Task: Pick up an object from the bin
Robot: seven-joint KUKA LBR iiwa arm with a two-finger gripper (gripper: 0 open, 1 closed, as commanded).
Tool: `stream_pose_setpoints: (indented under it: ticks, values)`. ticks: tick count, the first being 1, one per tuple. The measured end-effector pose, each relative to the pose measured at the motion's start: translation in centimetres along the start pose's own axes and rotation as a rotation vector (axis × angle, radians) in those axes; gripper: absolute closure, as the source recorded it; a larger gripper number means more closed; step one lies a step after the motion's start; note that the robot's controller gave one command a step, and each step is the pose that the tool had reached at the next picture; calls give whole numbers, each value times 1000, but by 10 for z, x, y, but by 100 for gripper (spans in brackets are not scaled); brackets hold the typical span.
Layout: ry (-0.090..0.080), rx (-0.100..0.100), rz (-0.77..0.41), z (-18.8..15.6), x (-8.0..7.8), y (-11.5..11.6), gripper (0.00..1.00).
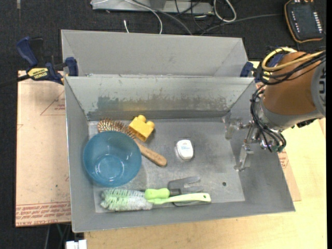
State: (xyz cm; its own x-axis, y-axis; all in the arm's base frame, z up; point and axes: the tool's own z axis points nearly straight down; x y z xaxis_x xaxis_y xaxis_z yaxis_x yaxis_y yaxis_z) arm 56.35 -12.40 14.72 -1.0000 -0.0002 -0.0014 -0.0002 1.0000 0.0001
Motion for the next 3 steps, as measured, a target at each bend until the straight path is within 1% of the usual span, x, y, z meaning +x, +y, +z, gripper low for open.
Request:
stream_pose_setpoints:
  ticks: [1, 2, 3]
  values:
    - [1, -3, -293, 78, -54, 84, 0]
    - [-8, 1, -117, 25, -90, 63, 0]
    - [2, -6, -687, 48, -38, 123, 0]
